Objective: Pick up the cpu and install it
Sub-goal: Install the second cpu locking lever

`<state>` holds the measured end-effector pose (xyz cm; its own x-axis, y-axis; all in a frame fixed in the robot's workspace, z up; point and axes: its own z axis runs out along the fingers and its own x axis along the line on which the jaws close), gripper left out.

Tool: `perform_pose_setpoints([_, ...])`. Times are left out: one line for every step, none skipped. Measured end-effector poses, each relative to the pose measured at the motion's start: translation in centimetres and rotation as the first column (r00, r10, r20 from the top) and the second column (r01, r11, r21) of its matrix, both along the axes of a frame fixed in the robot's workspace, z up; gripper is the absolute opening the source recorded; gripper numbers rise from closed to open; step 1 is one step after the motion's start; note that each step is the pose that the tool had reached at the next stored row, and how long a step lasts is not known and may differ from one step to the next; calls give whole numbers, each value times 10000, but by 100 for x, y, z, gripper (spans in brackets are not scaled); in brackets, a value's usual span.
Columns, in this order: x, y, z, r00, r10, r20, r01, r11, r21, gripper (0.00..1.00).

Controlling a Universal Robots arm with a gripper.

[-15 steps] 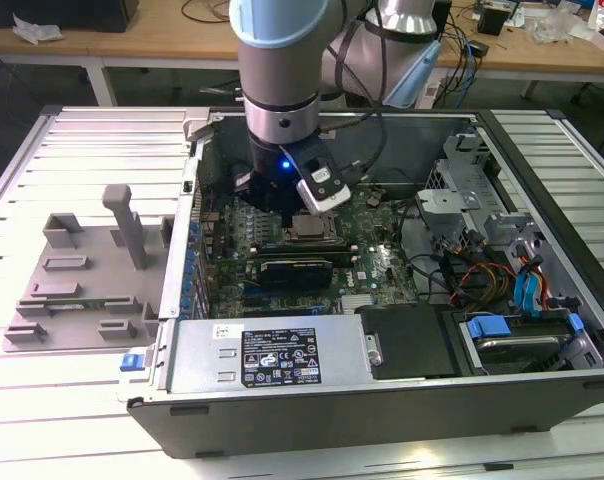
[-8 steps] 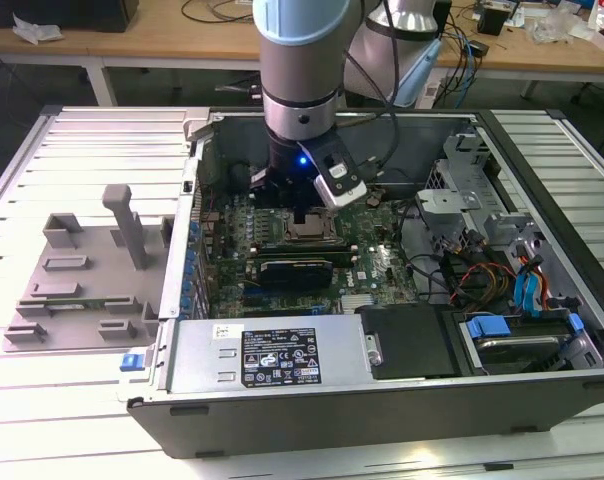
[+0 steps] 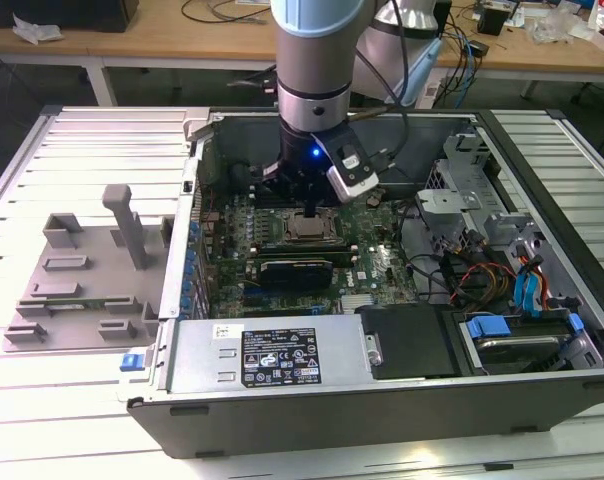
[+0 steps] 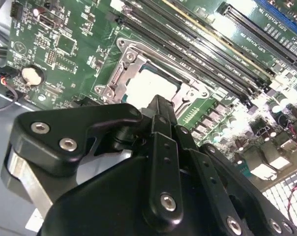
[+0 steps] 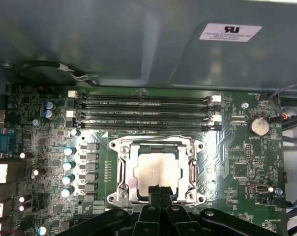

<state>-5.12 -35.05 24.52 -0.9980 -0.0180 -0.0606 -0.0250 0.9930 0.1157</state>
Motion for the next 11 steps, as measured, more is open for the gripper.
perform_pose_setpoints([4,3,22,10000,-1,0,1,10000,1,11])
perform_pose_setpoints([8,5,30,10000,-1,-1,1,10000,1,11])
perform_pose_setpoints([13,4,30,10000,0,-3,0,10000,1,11])
perform_pose_setpoints([48,5,30,10000,-1,-16,1,10000,-7,11])
perform_pose_setpoints([65,4,30,10000,0,-21,0,10000,-8,11])
perform_pose_setpoints([65,5,30,10000,-1,-21,1,10000,-7,11])
perform_pose_setpoints([65,5,30,10000,-2,-21,2,10000,-7,11])
perform_pose_setpoints([66,5,30,10000,-1,-20,1,10000,-7,11])
perform_pose_setpoints([66,5,30,10000,-1,-21,1,10000,-7,11])
perform_pose_setpoints([66,5,30,10000,-1,-21,1,10000,-7,11])
perform_pose_setpoints([67,5,30,10000,-1,-21,1,10000,-8,11])
